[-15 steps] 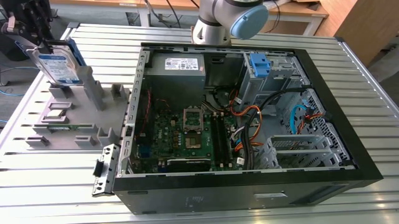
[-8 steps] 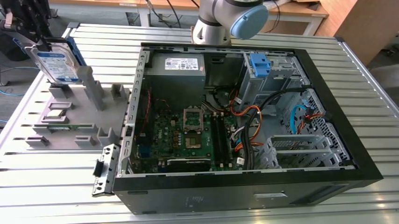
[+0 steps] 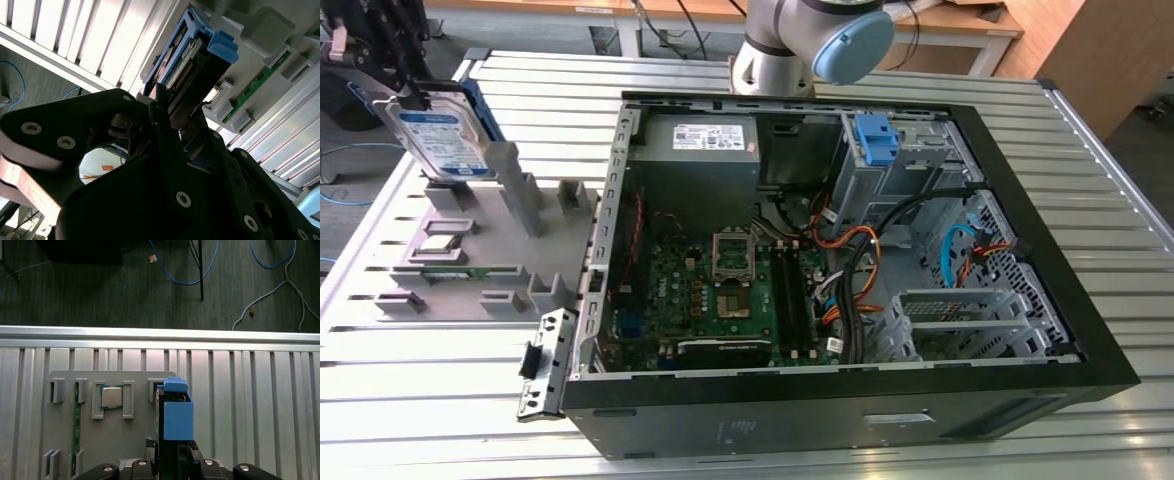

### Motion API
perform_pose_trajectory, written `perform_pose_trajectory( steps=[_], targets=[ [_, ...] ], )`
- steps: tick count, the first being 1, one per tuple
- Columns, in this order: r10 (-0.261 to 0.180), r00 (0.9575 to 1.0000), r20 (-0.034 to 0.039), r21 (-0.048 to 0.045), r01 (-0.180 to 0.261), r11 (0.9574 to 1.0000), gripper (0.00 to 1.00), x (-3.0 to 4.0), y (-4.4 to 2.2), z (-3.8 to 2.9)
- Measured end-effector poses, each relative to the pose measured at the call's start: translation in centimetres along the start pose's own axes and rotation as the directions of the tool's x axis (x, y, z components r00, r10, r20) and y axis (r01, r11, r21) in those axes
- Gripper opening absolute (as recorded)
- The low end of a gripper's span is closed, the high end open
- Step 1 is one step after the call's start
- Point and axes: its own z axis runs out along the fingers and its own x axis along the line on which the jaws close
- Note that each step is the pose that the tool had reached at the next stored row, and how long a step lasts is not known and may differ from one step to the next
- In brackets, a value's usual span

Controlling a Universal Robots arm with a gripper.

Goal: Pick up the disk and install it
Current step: 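Pick up the disk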

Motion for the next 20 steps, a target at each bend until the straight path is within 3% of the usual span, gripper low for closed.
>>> perform_pose_trajectory(
  steps=[4, 7, 20],
  targets=[
    [0.0, 1.0, -0.0007, -0.0003, 0.0, 1.0, 0.35, -0.01, 0.0, -0.06],
    [0.0, 1.0, -0.0006, 0.0, 0.0, 1.0, 0.35, -0.07, 0.06, -0.65],
    [0.0, 1.0, -0.0006, -0.0011, 0.0, 1.0, 0.35, -0.54, 0.4, -4.75]
  ],
)
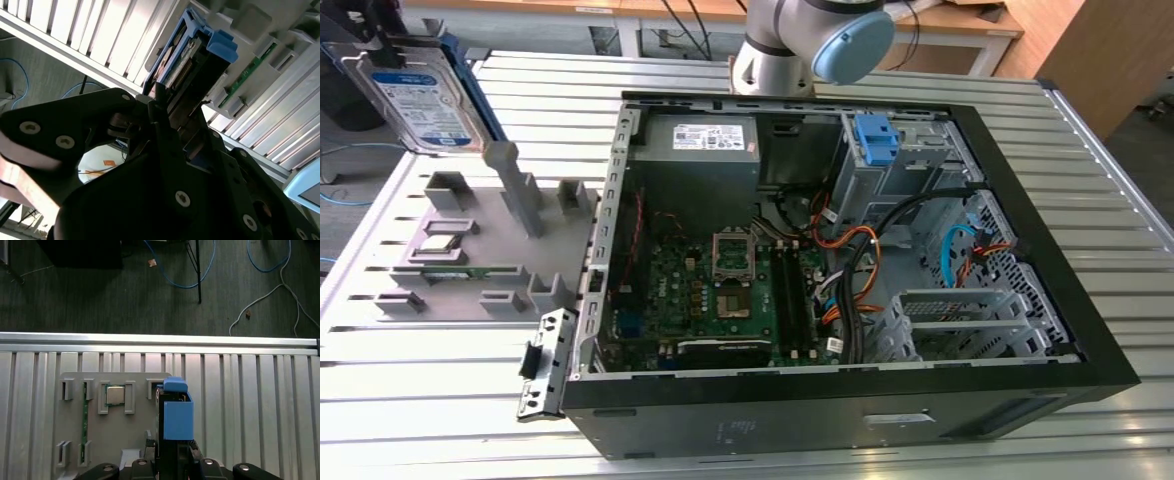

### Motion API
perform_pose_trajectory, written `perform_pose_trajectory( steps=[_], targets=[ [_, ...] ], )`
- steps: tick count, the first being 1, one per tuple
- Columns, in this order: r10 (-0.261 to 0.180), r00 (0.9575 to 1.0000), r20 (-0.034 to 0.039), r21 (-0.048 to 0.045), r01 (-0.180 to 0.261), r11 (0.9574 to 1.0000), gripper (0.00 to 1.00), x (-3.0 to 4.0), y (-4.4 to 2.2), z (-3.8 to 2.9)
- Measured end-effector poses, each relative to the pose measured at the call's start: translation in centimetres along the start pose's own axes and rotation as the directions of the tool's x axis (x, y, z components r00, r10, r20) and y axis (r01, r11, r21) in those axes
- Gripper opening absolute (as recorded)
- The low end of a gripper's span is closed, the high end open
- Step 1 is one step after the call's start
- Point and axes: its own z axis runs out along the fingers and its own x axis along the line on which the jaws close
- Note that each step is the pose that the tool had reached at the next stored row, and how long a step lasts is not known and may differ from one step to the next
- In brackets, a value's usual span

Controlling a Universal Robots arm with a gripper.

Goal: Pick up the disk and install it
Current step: 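Pick up the disk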

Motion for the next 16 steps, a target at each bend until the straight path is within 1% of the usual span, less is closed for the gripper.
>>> perform_pose_trajectory(
  steps=[3, 5, 7, 11, 13, 16],
  targets=[
    [0.0, 1.0, 0.0, -0.0001, 0.0, 1.0, 0.35, -0.11, 0.08, -0.94],
    [0.0, 1.0, -0.0001, -0.0002, 0.0, 1.0, 0.35, -0.16, 0.12, -1.43],
    [0.0, 1.0, -0.0008, -0.0001, 0.0, 1.0, 0.35, -0.18, 0.14, -1.65],
    [0.0, 1.0, -0.0012, -0.0001, 0.0, 1.0, 0.35, -0.19, 0.14, -1.67],
    [0.0, 1.0, -0.0014, -0.0006, 0.0, 1.0, 0.35, -0.23, 0.16, -1.99],
    [0.0, 1.0, -0.0013, -0.0005, 0.0, 1.0, 0.35, -0.31, 0.24, -2.76]
  ],
)
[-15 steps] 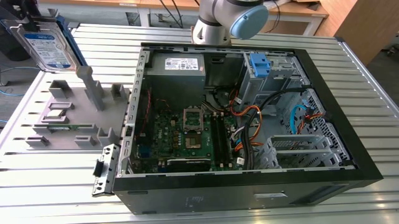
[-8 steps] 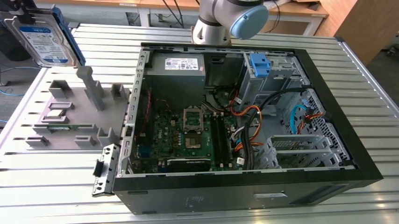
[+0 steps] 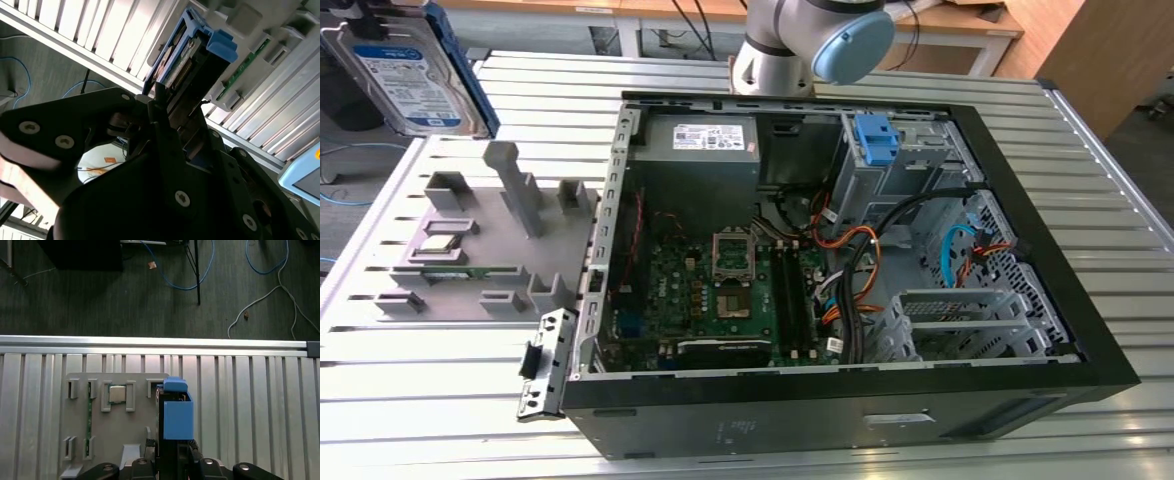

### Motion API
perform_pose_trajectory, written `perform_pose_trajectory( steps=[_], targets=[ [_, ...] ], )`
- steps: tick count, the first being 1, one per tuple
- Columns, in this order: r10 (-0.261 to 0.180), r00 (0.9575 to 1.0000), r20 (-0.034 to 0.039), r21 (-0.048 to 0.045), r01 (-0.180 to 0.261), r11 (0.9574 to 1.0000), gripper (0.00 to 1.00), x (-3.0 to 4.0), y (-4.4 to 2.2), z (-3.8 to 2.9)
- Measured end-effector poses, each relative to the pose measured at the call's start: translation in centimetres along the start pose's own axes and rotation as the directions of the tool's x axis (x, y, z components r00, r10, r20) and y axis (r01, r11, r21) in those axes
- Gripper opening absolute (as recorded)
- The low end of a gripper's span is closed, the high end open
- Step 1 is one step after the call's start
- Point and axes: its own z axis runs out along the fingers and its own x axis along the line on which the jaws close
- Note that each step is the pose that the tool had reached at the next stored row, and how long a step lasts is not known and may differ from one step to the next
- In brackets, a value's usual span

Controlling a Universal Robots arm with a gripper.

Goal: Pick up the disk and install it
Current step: 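Pick up the disk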

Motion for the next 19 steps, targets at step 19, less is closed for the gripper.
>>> perform_pose_trajectory(
  steps=[19],
  targets=[
    [0.0, 1.0, 0.0, 0.0001, 0.0, 1.0, 0.35, -0.66, 0.52, -5.97]
  ],
)
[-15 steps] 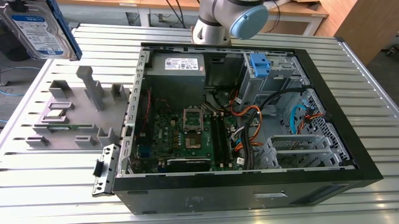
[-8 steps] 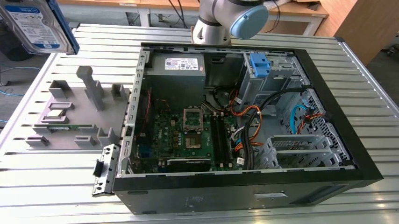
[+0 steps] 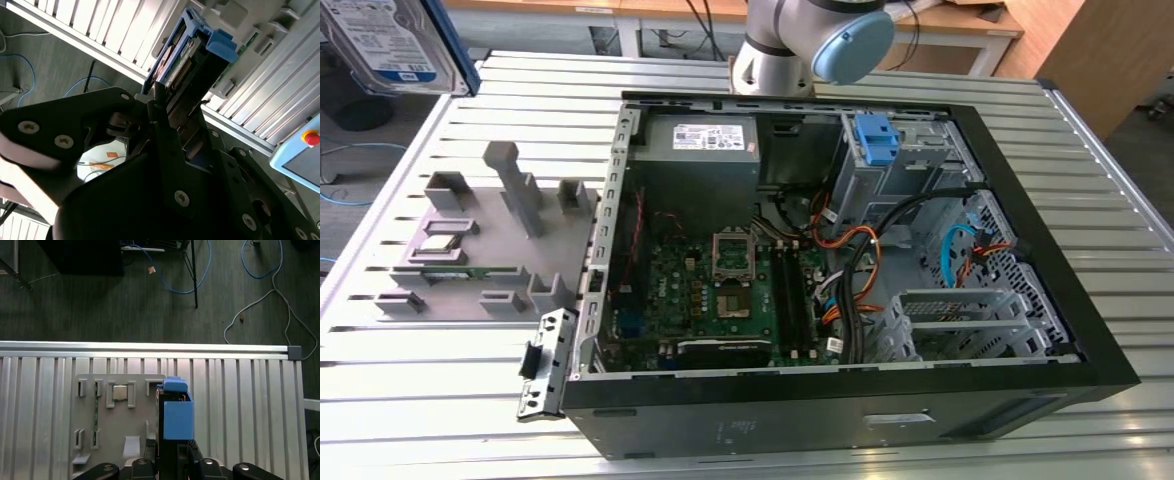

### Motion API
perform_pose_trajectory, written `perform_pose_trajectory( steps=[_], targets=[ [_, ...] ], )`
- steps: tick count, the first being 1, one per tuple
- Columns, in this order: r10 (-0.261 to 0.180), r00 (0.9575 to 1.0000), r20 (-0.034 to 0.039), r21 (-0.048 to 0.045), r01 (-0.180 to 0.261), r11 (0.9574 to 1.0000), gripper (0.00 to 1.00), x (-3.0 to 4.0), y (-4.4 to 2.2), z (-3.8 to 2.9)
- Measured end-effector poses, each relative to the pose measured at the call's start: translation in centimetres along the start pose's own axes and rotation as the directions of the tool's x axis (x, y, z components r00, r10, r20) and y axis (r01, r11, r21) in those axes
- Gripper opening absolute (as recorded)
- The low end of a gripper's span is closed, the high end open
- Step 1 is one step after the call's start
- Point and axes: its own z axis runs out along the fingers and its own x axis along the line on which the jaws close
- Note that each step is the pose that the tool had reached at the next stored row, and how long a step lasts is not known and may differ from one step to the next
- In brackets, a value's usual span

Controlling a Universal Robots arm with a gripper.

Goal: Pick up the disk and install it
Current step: 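Pick up the disk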

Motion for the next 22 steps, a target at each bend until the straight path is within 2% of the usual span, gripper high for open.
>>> perform_pose_trajectory(
  steps=[3, 4, 7, 8, 12, 18, 22],
  targets=[
    [0.0, 1.0, -0.0015, -0.0005, 0.0, 1.0, 0.35, -0.08, 0.06, -0.73],
    [0.001, 1.0, -0.0063, -0.0005, -0.001, 1.0, 0.35, -0.1, 0.06, -0.79],
    [0.003, 0.9994, -0.035, -0.001, -0.003, 1.0, 0.35, -0.09, 0.06, -0.8],
    [0.004, 0.9992, -0.039, -0.0011, -0.004, 1.0, 0.35, -0.09, 0.06, -0.79],
    [0.003, 0.9992, -0.0397, -0.0011, -0.004, 1.0, 0.35, -0.09, -0.01, -0.8],
    [0.004, 0.9992, -0.0396, -0.0025, -0.004, 1.0, 0.35, -0.12, -1.43, -0.92],
    [0.004, 0.9992, -0.0396, -0.0025, -0.004, 1.0, 0.35, -0.12, -1.59, -0.93]
  ],
)
